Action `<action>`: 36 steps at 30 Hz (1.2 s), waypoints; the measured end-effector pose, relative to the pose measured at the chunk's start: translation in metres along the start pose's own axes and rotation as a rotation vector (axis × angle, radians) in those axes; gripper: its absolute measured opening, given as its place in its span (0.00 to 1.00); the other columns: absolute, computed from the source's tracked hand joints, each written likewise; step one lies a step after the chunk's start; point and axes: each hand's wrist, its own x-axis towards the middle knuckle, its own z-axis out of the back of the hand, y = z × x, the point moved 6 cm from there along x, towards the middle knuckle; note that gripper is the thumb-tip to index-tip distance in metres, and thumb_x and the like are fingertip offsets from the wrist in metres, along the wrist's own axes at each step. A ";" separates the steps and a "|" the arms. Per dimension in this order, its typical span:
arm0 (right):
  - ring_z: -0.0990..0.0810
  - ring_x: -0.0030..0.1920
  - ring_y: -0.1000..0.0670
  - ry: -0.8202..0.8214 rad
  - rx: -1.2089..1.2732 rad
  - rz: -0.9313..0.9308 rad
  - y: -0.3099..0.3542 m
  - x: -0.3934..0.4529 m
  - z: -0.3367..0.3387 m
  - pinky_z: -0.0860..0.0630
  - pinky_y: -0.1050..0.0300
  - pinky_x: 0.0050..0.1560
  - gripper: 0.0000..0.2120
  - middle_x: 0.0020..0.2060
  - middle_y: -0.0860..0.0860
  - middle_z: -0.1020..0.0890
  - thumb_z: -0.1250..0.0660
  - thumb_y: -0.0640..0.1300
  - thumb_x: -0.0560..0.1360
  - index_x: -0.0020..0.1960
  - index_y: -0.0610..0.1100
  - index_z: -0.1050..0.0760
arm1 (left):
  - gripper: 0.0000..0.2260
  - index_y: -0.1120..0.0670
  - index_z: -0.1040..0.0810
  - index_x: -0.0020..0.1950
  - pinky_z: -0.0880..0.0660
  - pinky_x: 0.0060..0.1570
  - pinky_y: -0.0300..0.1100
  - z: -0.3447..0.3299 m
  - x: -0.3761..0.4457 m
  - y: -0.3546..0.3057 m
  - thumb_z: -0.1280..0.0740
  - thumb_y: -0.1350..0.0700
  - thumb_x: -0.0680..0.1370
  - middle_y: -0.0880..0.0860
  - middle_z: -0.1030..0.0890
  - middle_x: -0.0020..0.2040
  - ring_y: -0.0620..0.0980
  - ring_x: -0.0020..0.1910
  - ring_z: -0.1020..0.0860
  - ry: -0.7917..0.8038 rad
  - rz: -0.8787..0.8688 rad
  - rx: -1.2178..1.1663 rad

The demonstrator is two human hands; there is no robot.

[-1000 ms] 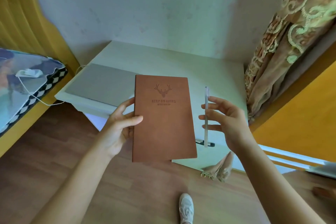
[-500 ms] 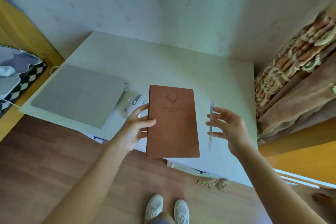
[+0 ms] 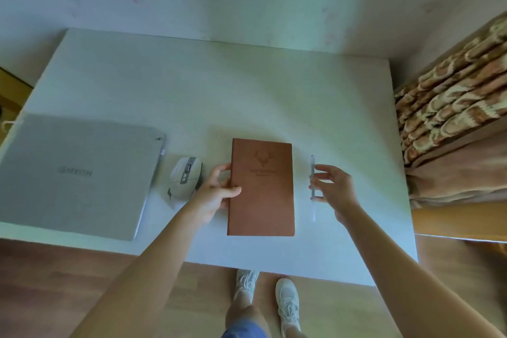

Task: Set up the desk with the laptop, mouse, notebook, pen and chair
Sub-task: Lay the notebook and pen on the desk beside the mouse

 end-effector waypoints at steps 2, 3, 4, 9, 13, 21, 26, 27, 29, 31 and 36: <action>0.20 0.42 0.44 -0.044 -0.032 -0.002 -0.009 0.006 -0.003 0.20 0.52 0.33 0.17 0.45 0.44 0.19 0.34 0.29 0.70 0.57 0.42 0.22 | 0.25 0.49 0.32 0.65 0.24 0.43 0.42 0.002 0.007 0.002 0.33 0.70 0.74 0.52 0.17 0.50 0.49 0.47 0.19 -0.033 0.009 0.069; 0.19 0.44 0.43 -0.068 -0.040 -0.005 -0.013 0.008 -0.004 0.19 0.52 0.34 0.17 0.45 0.45 0.19 0.34 0.30 0.70 0.56 0.43 0.22 | 0.25 0.49 0.33 0.66 0.25 0.42 0.40 0.001 0.009 0.001 0.34 0.71 0.74 0.52 0.17 0.51 0.47 0.47 0.19 -0.050 -0.003 0.114; 0.19 0.45 0.43 -0.093 -0.055 -0.003 -0.017 0.011 -0.006 0.19 0.50 0.35 0.17 0.45 0.46 0.19 0.34 0.31 0.70 0.55 0.44 0.21 | 0.26 0.51 0.33 0.67 0.25 0.43 0.38 0.001 0.012 0.001 0.34 0.71 0.74 0.52 0.19 0.53 0.46 0.48 0.20 -0.070 -0.028 0.150; 0.21 0.38 0.45 -0.175 -0.269 0.101 -0.016 0.011 -0.013 0.21 0.52 0.42 0.16 0.38 0.50 0.20 0.31 0.33 0.68 0.52 0.46 0.20 | 0.25 0.53 0.32 0.66 0.25 0.56 0.48 0.002 0.019 -0.005 0.30 0.62 0.71 0.56 0.27 0.61 0.52 0.58 0.24 -0.185 -0.182 0.508; 0.21 0.39 0.46 -0.206 -0.424 0.172 -0.014 0.010 -0.017 0.24 0.56 0.41 0.15 0.40 0.50 0.21 0.32 0.34 0.68 0.52 0.46 0.21 | 0.25 0.57 0.35 0.70 0.40 0.63 0.42 -0.007 0.014 -0.009 0.33 0.61 0.74 0.56 0.35 0.62 0.54 0.64 0.36 -0.202 -0.231 0.768; 0.22 0.41 0.43 -0.277 -0.612 0.266 -0.006 -0.003 -0.025 0.25 0.54 0.39 0.17 0.50 0.46 0.22 0.38 0.34 0.72 0.59 0.43 0.24 | 0.31 0.56 0.36 0.74 0.34 0.66 0.48 -0.039 -0.009 -0.009 0.37 0.71 0.72 0.58 0.32 0.71 0.57 0.69 0.35 -0.203 -0.740 1.285; 0.25 0.54 0.39 -0.270 -0.908 0.427 -0.008 -0.024 -0.041 0.25 0.51 0.34 0.22 0.61 0.43 0.27 0.39 0.30 0.72 0.66 0.41 0.29 | 0.25 0.51 0.42 0.77 0.43 0.71 0.58 -0.059 -0.008 0.024 0.49 0.43 0.82 0.60 0.44 0.77 0.59 0.76 0.46 -0.059 -0.785 1.579; 0.25 0.56 0.39 -0.256 -0.970 0.471 -0.010 -0.029 -0.045 0.23 0.51 0.33 0.24 0.63 0.43 0.27 0.39 0.28 0.70 0.66 0.39 0.30 | 0.26 0.51 0.42 0.77 0.42 0.71 0.59 -0.059 -0.007 0.025 0.51 0.41 0.82 0.60 0.44 0.77 0.59 0.76 0.46 -0.072 -0.766 1.611; 0.25 0.54 0.38 -0.241 -1.056 0.530 -0.014 -0.036 -0.049 0.21 0.49 0.34 0.29 0.64 0.41 0.27 0.38 0.24 0.65 0.65 0.36 0.30 | 0.26 0.51 0.42 0.77 0.40 0.70 0.60 -0.060 -0.007 0.025 0.53 0.41 0.82 0.60 0.44 0.77 0.60 0.75 0.46 -0.093 -0.765 1.633; 0.23 0.53 0.38 -0.229 -1.124 0.550 -0.019 -0.041 -0.051 0.20 0.48 0.35 0.31 0.65 0.39 0.26 0.35 0.24 0.61 0.64 0.35 0.29 | 0.26 0.51 0.43 0.77 0.39 0.69 0.60 -0.060 -0.008 0.025 0.52 0.41 0.81 0.60 0.44 0.77 0.60 0.75 0.45 -0.078 -0.745 1.664; 0.21 0.54 0.39 -0.251 -1.170 0.542 -0.018 -0.057 -0.044 0.21 0.46 0.45 0.30 0.59 0.41 0.21 0.26 0.30 0.61 0.62 0.38 0.26 | 0.27 0.51 0.36 0.74 0.33 0.65 0.57 -0.062 -0.008 0.015 0.46 0.40 0.78 0.61 0.37 0.74 0.60 0.72 0.36 -0.057 -0.702 1.718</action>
